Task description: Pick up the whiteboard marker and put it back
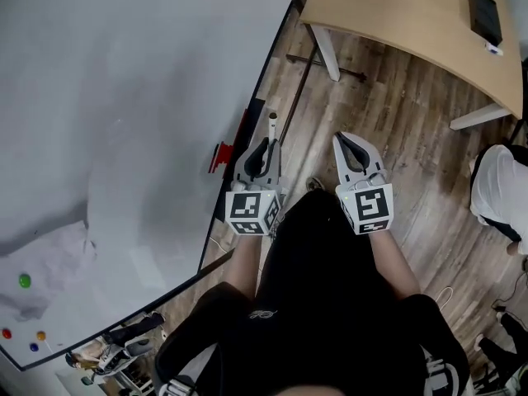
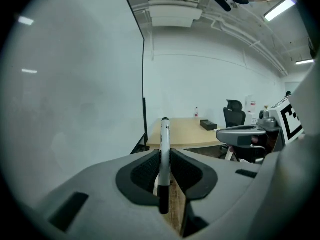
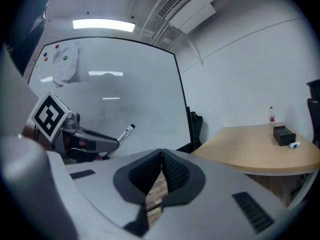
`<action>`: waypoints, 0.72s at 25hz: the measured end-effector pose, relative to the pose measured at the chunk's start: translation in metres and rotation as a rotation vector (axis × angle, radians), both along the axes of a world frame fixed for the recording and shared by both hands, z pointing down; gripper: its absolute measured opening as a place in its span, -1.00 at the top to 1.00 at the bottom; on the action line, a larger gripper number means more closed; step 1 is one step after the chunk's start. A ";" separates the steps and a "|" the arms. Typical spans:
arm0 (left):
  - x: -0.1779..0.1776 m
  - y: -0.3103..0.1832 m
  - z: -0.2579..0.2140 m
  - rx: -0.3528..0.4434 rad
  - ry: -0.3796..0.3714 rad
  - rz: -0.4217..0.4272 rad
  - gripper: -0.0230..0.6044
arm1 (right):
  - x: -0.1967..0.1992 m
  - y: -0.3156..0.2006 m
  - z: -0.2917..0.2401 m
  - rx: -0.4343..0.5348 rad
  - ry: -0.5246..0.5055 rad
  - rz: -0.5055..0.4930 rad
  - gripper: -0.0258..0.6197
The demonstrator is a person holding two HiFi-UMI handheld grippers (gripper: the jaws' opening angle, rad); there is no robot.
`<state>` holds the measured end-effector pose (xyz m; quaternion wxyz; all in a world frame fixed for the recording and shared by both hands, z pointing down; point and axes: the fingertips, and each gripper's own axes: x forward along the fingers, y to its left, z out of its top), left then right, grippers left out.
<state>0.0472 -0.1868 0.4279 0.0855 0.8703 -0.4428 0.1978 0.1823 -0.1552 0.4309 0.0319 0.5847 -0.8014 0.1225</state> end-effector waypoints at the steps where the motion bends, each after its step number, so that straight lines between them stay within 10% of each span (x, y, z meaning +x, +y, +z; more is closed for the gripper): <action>1: -0.001 -0.005 0.004 -0.009 -0.013 -0.004 0.71 | -0.001 -0.007 0.002 -0.005 -0.002 -0.011 0.91; 18: -0.069 -0.103 0.105 -0.210 -0.337 -0.107 0.71 | -0.052 -0.124 0.039 -0.104 0.059 -0.163 0.91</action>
